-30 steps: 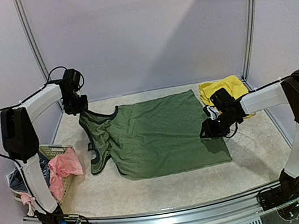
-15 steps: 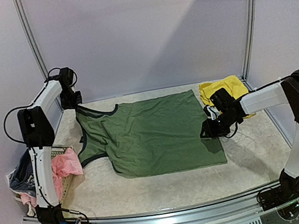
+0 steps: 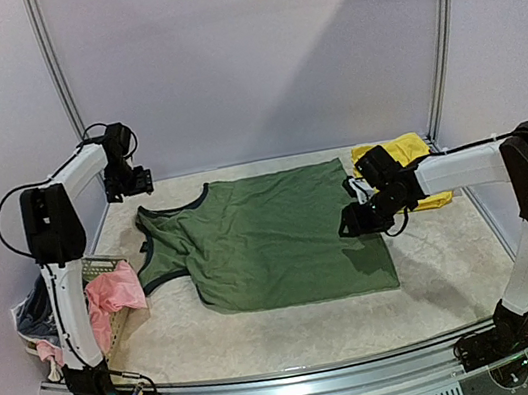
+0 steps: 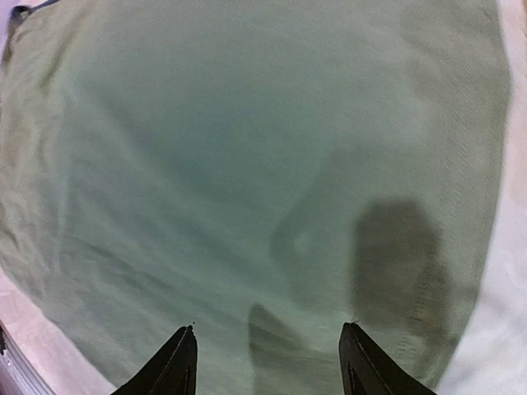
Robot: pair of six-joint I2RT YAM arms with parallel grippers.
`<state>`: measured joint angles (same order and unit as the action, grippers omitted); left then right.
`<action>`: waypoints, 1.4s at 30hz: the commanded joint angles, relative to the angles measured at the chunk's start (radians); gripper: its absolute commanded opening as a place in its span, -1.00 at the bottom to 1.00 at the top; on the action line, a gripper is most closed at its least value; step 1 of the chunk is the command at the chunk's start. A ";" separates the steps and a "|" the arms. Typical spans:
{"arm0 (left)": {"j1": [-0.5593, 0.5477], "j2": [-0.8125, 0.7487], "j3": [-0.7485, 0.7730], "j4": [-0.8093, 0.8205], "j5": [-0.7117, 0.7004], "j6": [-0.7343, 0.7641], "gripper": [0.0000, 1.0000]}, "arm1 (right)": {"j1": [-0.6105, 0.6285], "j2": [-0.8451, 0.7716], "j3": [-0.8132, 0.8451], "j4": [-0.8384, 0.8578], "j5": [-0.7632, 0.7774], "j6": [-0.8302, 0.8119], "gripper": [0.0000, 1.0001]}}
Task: Fold and stack the mixed laundry pile
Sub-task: Smooth out the flattened tank top at the center of the board.
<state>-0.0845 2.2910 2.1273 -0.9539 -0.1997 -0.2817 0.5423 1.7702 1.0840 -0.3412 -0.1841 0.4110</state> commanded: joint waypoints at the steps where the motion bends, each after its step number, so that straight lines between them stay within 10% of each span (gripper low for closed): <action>1: -0.111 -0.259 -0.226 0.100 -0.087 -0.029 0.79 | 0.066 -0.036 0.074 -0.028 0.027 -0.033 0.20; 17: -0.376 -0.654 -1.029 0.184 -0.117 -0.242 0.28 | 0.106 0.042 0.061 0.146 -0.086 0.038 0.20; 35: -0.313 -0.548 -1.167 0.303 -0.184 -0.262 0.07 | 0.105 0.062 -0.010 0.145 -0.038 0.049 0.19; 42: -0.293 -0.541 -1.166 0.347 -0.220 -0.226 -0.67 | 0.106 0.051 -0.029 0.133 -0.011 0.047 0.19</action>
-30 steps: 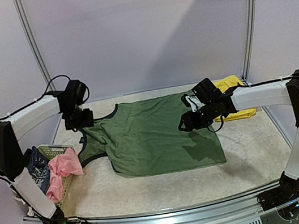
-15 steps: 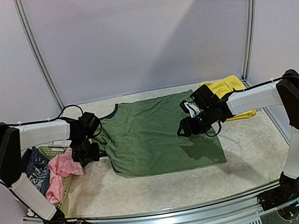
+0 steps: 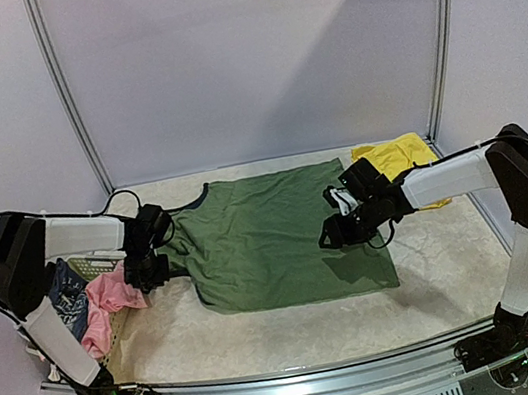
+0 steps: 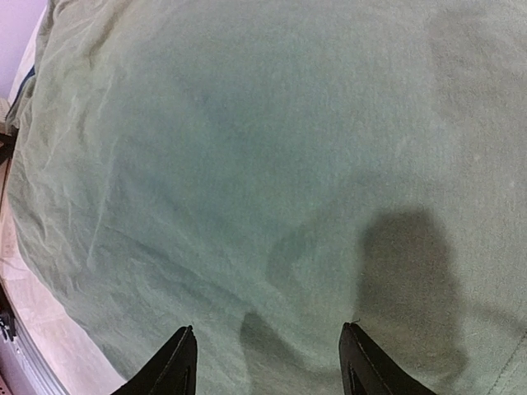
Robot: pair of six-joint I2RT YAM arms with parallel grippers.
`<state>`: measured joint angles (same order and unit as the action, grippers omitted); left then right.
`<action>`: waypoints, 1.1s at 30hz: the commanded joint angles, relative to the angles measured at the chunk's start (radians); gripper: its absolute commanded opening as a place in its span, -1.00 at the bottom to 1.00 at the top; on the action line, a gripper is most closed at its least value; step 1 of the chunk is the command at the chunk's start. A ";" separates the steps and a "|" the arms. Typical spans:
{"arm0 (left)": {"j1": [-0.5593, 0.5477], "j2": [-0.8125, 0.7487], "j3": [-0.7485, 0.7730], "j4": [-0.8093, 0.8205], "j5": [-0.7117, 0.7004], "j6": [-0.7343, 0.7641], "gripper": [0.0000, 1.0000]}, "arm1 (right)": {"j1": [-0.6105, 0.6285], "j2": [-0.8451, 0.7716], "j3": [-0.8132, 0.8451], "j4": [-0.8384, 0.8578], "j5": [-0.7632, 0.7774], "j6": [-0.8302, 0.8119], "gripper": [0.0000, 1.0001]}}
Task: Fold and stack the mixed laundry pile
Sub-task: Smooth out the flattened tank top at the center of the board.
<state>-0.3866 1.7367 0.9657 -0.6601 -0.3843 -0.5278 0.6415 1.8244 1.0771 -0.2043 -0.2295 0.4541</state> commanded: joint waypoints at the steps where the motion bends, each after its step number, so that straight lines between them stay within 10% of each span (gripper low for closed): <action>1: 0.009 0.013 -0.004 0.049 -0.044 0.023 -0.88 | 0.007 -0.001 -0.023 -0.008 0.042 0.006 0.19; 29: 0.007 -0.133 -0.039 -0.162 -0.117 0.002 -1.00 | -0.068 -0.035 -0.134 -0.086 0.193 0.086 0.19; 33: -0.017 -0.150 -0.029 -0.142 -0.099 0.010 -0.72 | -0.042 -0.085 -0.119 -0.077 0.140 0.052 0.20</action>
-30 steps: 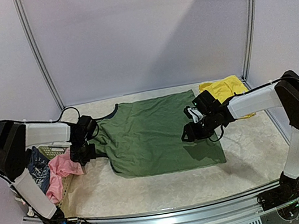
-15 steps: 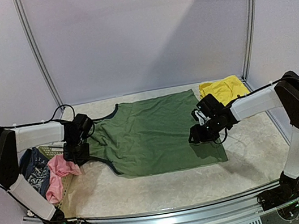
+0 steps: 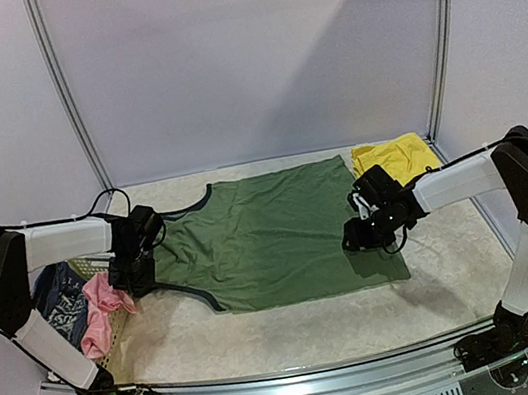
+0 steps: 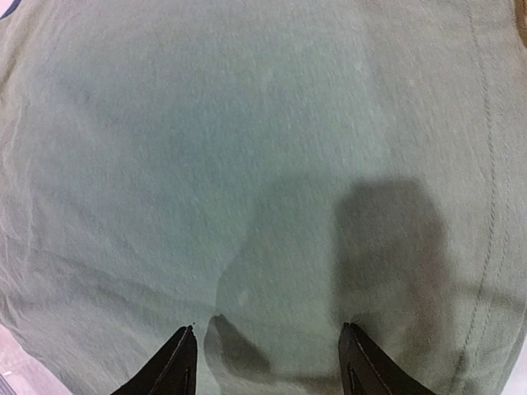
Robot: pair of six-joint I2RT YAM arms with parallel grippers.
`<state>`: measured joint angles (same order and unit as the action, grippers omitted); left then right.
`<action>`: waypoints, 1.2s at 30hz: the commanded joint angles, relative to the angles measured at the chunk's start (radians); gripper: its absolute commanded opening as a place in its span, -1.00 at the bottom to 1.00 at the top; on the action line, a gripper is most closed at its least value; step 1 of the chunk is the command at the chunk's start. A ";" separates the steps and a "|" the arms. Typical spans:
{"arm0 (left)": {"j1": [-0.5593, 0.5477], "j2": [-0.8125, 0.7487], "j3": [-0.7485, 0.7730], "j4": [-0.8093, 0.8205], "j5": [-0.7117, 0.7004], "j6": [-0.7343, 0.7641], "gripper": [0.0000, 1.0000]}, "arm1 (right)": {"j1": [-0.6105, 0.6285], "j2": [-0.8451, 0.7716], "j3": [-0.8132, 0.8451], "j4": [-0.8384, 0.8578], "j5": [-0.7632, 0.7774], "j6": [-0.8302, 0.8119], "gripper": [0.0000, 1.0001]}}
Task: Fold and stack the mixed laundry pile
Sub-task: Smooth out the flattened tank top at the center of the board.
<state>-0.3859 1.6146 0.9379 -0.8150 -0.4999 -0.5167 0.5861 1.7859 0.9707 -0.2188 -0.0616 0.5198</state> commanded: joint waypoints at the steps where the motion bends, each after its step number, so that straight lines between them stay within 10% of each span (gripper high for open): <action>1: -0.028 -0.036 0.006 0.017 0.018 0.001 -0.62 | 0.023 -0.057 -0.003 -0.060 -0.045 -0.025 0.20; 11: -0.181 -0.141 0.066 0.020 0.007 0.070 0.25 | 0.067 -0.208 0.047 -0.136 -0.035 -0.071 0.23; 36: -0.505 -0.196 -0.093 0.229 0.450 0.144 0.19 | 0.067 -0.727 -0.303 -0.442 0.167 0.219 0.42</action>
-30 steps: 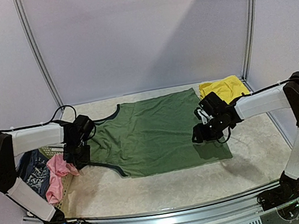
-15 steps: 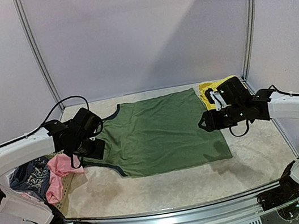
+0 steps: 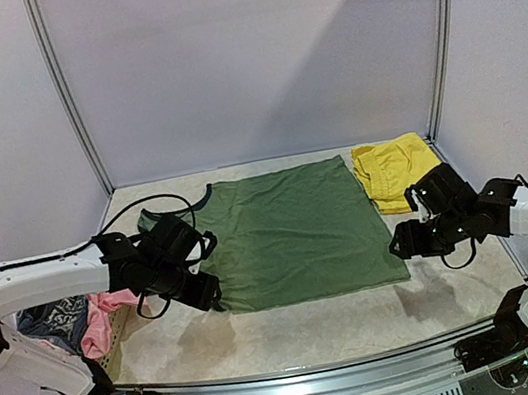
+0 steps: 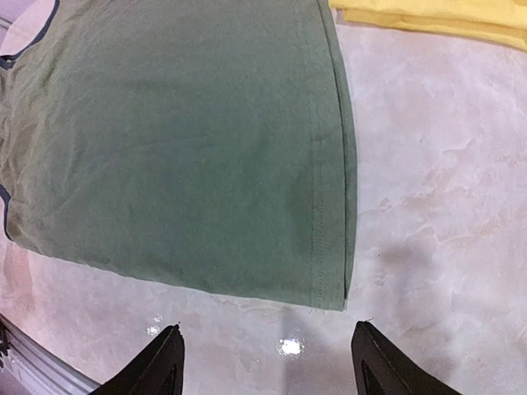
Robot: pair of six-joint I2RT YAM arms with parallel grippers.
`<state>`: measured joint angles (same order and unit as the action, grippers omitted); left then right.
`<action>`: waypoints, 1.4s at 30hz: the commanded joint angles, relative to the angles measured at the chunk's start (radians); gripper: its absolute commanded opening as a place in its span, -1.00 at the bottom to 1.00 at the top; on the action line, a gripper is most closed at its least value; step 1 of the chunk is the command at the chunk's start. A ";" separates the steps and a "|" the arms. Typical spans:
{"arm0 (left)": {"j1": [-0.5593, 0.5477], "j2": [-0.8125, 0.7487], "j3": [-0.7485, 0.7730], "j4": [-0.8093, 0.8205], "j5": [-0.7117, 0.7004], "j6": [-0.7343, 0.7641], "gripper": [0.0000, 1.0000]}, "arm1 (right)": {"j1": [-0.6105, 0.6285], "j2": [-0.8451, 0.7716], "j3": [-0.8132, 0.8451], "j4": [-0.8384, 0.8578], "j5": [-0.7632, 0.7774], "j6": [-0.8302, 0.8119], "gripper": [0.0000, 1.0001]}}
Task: Fold and stack the mixed laundry pile
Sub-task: Smooth out the flattened tank top at the center of the board, then fold the flattened tank top at the center of the board.
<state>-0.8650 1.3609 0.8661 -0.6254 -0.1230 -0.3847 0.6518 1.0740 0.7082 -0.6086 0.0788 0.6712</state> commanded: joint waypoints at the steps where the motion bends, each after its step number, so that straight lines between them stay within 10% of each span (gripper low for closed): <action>1: -0.031 0.076 -0.025 0.045 0.077 0.012 0.18 | 0.002 -0.014 -0.050 -0.050 0.022 0.075 0.43; 18: -0.042 0.238 -0.062 0.168 -0.002 -0.005 -0.24 | 0.003 0.099 -0.109 0.064 -0.005 0.073 0.43; 42: -0.044 0.239 -0.099 0.238 -0.076 -0.040 -1.00 | 0.002 0.306 -0.125 0.173 0.038 0.070 -0.17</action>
<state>-0.8955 1.6104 0.7856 -0.3992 -0.1925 -0.4202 0.6518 1.3449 0.5888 -0.4576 0.0853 0.7380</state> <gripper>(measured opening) 0.036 0.451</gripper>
